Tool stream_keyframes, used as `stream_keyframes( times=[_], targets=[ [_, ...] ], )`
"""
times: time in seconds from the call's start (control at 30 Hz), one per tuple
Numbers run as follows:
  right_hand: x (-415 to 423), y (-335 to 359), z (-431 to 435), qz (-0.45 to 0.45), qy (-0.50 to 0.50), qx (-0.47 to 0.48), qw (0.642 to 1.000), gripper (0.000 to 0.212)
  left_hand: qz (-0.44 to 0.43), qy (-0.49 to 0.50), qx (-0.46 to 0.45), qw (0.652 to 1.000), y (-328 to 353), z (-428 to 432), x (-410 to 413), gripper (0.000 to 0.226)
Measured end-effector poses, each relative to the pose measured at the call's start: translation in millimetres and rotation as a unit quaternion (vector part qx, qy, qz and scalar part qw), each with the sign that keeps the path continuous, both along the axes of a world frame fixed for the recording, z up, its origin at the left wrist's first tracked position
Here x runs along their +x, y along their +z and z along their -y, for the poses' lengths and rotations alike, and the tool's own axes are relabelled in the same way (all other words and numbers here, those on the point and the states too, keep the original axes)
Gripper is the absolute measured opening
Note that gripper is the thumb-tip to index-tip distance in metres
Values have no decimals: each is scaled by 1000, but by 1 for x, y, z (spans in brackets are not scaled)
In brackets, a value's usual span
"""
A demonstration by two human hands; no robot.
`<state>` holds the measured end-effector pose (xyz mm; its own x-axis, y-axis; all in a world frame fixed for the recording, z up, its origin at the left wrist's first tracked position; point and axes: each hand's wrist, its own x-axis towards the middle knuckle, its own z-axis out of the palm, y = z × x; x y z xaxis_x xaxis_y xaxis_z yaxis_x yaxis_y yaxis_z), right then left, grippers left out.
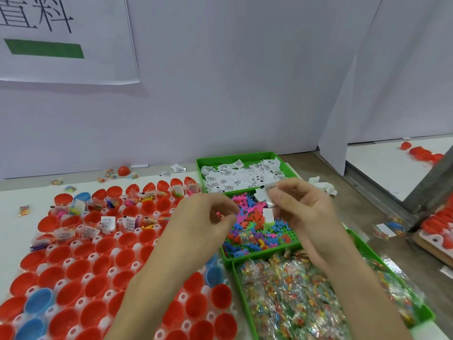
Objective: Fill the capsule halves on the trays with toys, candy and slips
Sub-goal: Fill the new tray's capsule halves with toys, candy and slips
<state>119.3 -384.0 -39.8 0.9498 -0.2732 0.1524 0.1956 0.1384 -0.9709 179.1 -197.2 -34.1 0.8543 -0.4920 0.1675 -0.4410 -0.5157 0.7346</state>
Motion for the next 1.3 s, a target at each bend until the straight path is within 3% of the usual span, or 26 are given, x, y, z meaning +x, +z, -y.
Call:
stream_keyframes(
  times=[0.07,0.2,0.4,0.53,0.63,0.73,0.83,0.9,1.0,1.17,1.3],
  targets=[
    [-1,-1,7,-8,-44,1,999,24,37,2,108,993,-9,4,-1,23],
    [1,-4,5,-34,-77,-18,996,16,83,-50,225,969,-25,16,-6,27],
    [1,-5,1,-46,-72,-28,996,4,67,-103,260,958,-36,24,-12,37],
    [2,-7,0,-56,-84,-19,995,8,74,-90,262,958,-35,25,-14,37],
    [3,-9,1,-53,-90,-20,994,7,77,-57,210,973,-32,25,-13,32],
    [3,-9,2,-44,-89,-47,994,5,11,-9,23,1000,-25,25,-9,25],
    [3,-7,-2,-27,-52,-81,995,12,-100,18,-173,980,-17,21,-7,22],
    [4,-8,-5,-14,-35,-111,993,14,-168,-1,-249,954,-11,18,-8,23],
    [4,-10,-8,3,-35,-143,989,12,-226,-38,-287,930,-3,18,-10,15],
    [4,-12,-10,19,-35,-171,984,16,-174,-40,-239,955,-4,15,-11,11],
    [3,-11,-11,5,-28,-154,988,20,-183,-45,-258,947,-2,12,-11,21]
  ],
)
